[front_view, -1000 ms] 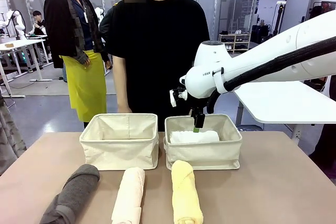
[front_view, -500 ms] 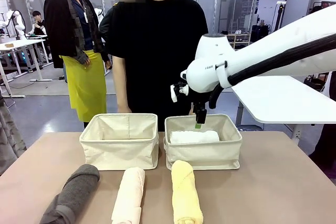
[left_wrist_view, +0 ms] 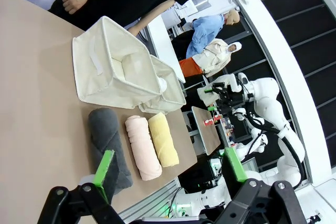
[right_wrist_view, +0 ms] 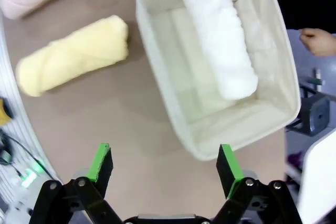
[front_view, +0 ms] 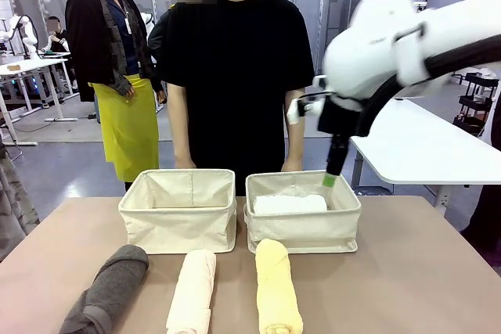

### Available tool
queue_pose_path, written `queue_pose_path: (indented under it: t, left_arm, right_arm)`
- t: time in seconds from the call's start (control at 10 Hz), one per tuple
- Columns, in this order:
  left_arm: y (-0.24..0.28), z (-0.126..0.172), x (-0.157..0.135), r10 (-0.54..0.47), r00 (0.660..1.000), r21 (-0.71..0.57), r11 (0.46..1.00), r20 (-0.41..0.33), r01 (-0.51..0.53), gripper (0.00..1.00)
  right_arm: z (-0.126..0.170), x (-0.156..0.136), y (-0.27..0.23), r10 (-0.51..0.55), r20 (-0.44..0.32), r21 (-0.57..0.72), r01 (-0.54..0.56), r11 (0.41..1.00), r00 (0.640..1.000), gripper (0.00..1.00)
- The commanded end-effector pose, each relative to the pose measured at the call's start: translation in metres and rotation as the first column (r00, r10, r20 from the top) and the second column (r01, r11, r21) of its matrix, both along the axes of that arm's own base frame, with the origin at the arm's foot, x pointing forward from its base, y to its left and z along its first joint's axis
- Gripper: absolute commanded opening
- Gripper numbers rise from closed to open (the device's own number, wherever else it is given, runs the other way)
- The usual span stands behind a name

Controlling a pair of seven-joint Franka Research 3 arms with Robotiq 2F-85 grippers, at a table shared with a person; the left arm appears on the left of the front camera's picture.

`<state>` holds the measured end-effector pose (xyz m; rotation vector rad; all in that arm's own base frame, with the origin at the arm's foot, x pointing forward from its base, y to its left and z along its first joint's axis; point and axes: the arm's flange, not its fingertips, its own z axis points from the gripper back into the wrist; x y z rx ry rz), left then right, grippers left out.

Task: Divide the towels into two baskets.
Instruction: Pick up one hotel-folded towel from the bottom of the table and place it in the Fabric basket indicated by the person.

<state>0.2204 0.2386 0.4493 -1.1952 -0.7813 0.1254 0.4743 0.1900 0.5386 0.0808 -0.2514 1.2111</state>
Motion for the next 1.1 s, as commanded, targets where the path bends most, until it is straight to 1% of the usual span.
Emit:
queue_pose_path:
  t: [0.0, 0.1, 0.2, 0.3, 0.4, 0.5, 0.6, 0.7, 0.8, 0.9, 1.0]
  left_arm:
    - [0.002, 0.001, -0.001, -0.006, 0.999, -0.005, 1.000, 0.035, 0.006, 1.00]
    - [0.002, 0.001, -0.001, -0.006, 0.999, -0.005, 1.000, 0.035, 0.006, 1.00]
    - [0.002, 0.001, -0.001, -0.006, 0.999, -0.005, 1.000, 0.035, 0.006, 1.00]
    - [0.002, 0.001, -0.001, -0.006, 0.999, -0.005, 1.000, 0.035, 0.006, 1.00]
    - [0.002, 0.001, -0.001, -0.006, 0.999, -0.005, 1.000, 0.035, 0.006, 1.00]
    - [0.002, 0.001, -0.001, -0.006, 0.999, -0.005, 1.000, 0.035, 0.006, 1.00]
    - [0.002, 0.001, -0.001, -0.006, 0.999, -0.005, 1.000, 0.035, 0.006, 1.00]
    - [0.002, 0.001, -0.001, -0.006, 0.999, -0.005, 1.000, 0.035, 0.006, 1.00]
    - [0.002, 0.001, -0.001, -0.006, 0.999, -0.005, 1.000, 0.035, 0.006, 1.00]
    - [0.002, 0.001, -0.001, -0.006, 0.999, -0.005, 1.000, 0.035, 0.006, 1.00]
    - [0.002, 0.001, -0.001, -0.006, 0.999, -0.005, 1.000, 0.035, 0.006, 1.00]
  right_arm:
    - [-0.009, -0.035, -0.059, -0.157, -0.086, 0.154, 0.169, 0.974, 0.984, 1.00]
    - [-0.009, -0.054, -0.085, -0.173, -0.157, 0.243, 0.208, 0.947, 0.972, 1.00]
    - [-0.011, -0.074, -0.117, -0.180, -0.228, 0.339, 0.252, 0.906, 0.957, 1.00]
    - [-0.016, -0.096, -0.156, -0.154, -0.305, 0.434, 0.281, 0.856, 0.940, 1.00]
    - [-0.028, -0.121, -0.204, -0.119, -0.362, 0.515, 0.305, 0.801, 0.924, 1.00]
    - [-0.045, -0.140, -0.251, -0.097, -0.391, 0.608, 0.336, 0.719, 0.915, 1.00]
    - [-0.066, -0.158, -0.291, -0.069, -0.387, 0.701, 0.342, 0.626, 0.920, 1.00]
    - [-0.091, -0.174, -0.326, -0.087, -0.423, 0.734, 0.398, 0.550, 0.902, 1.00]
    - [-0.120, -0.192, -0.358, -0.101, -0.511, 0.730, 0.493, 0.473, 0.853, 1.00]
    - [-0.138, -0.204, -0.377, -0.134, -0.556, 0.733, 0.560, 0.385, 0.820, 1.00]
    - [-0.149, -0.210, -0.386, -0.141, -0.551, 0.757, 0.563, 0.330, 0.823, 1.00]
